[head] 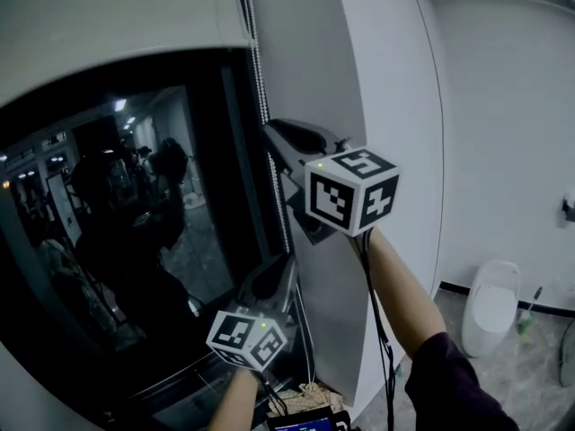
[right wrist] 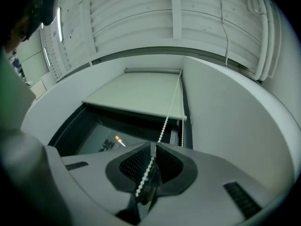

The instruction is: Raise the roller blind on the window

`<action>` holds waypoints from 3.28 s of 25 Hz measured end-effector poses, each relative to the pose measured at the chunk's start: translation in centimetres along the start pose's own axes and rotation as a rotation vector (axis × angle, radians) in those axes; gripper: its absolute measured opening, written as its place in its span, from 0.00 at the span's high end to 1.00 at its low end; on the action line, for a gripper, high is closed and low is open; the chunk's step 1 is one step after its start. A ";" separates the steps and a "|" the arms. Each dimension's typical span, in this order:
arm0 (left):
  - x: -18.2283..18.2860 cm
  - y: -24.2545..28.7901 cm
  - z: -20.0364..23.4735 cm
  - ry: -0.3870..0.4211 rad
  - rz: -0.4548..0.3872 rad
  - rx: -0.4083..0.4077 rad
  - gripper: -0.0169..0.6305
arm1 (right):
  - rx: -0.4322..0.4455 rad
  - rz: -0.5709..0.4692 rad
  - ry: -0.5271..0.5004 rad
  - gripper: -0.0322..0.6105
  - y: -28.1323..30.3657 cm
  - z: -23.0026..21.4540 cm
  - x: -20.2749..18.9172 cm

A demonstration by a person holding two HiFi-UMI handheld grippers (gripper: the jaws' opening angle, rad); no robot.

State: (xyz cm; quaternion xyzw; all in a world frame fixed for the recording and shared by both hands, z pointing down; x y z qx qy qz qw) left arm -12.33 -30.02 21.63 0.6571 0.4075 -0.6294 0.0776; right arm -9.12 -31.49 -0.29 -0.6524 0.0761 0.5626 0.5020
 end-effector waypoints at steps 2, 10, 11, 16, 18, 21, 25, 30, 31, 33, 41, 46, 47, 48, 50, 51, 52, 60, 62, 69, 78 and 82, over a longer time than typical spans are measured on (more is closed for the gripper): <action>0.5 0.0 -0.4 0.022 0.005 -0.009 0.94 | -0.021 -0.004 -0.024 0.92 0.0 0.0 0.0; 1.3 -0.6 -1.0 0.037 -0.003 -0.006 0.94 | -0.081 -0.024 -0.035 0.84 0.2 -1.0 0.1; 1.3 -0.7 -1.0 0.034 -0.004 -0.003 0.94 | -0.073 -0.022 -0.029 0.82 0.2 -0.8 0.1; 1.5 -0.6 -1.1 0.039 -0.010 -0.011 0.94 | -0.049 0.008 -0.047 0.89 0.4 0.2 0.5; 1.6 -0.7 -1.3 0.035 -0.010 -0.017 0.94 | -0.062 0.011 -0.056 0.92 0.2 0.0 0.6; 1.7 -1.0 -0.9 0.041 -0.009 -0.031 0.94 | -0.075 0.006 -0.037 0.92 -0.4 -0.6 0.6; 4.4 -1.0 2.1 0.000 -0.063 -0.003 0.94 | -0.078 0.015 -0.045 0.92 -1.9 -0.9 0.4; 10.6 1.5 3.1 0.016 -0.128 -0.033 0.94 | -0.062 0.061 -0.080 0.92 -5.0 0.1 -2.7; 11.5 2.1 2.9 0.035 -0.130 -0.041 0.94 | -0.058 0.071 -0.079 0.92 -5.6 0.4 -3.4; 12.7 2.8 2.3 0.068 -0.138 -0.049 0.94 | -0.047 0.090 -0.076 0.92 -6.7 1.3 -4.8; 12.7 3.8 1.2 0.093 -0.116 -0.044 0.94 | -0.045 0.110 -0.062 0.92 -7.8 1.7 -6.3; 11.5 3.3 1.8 0.087 -0.081 -0.018 0.94 | -0.087 0.072 -0.109 0.92 -8.7 1.6 -7.0; 11.0 3.1 1.9 0.092 -0.068 -0.010 0.94 | -0.107 0.057 -0.122 0.92 -9.2 1.5 -7.4; 10.5 2.9 2.0 0.099 -0.056 -0.001 0.94 | -0.128 0.038 -0.131 0.92 -9.7 1.3 -7.8; 9.8 2.6 2.2 0.114 -0.044 0.016 0.94 | -0.158 -0.006 -0.129 0.92 -10.6 0.9 -8.0; 9.6 2.4 2.3 0.121 -0.042 0.026 0.94 | -0.166 -0.022 -0.122 0.92 -11.0 0.8 -8.0; 9.4 2.3 2.3 0.129 -0.039 0.034 0.94 | -0.169 -0.028 -0.119 0.92 -11.3 0.8 -7.9; 7.8 2.9 1.4 0.171 -0.003 0.031 0.95 | -0.148 -0.003 -0.142 0.94 -11.2 1.4 -8.0; 7.7 2.9 1.5 0.172 -0.005 0.034 0.96 | -0.150 -0.007 -0.142 0.94 -11.3 1.3 -8.0; 7.4 2.5 1.6 0.181 -0.004 0.039 0.96 | -0.155 0.001 -0.160 0.94 -11.1 1.4 -8.3; 7.2 2.0 2.7 0.179 -0.005 0.071 0.96 | -0.155 0.012 -0.174 0.94 -10.6 1.4 -9.1; 7.1 2.0 2.9 0.177 -0.002 0.078 0.96 | -0.151 0.018 -0.169 0.94 -10.5 1.4 -9.1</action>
Point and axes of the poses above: the fingertips, and each gripper's own axes: y forward along the fingers, z to its left, x out of its top, the point moved 2 cm from there along -y, backward along the fingers, and after that the axes turned 9 degrees about -x, right-handed, at the moved point
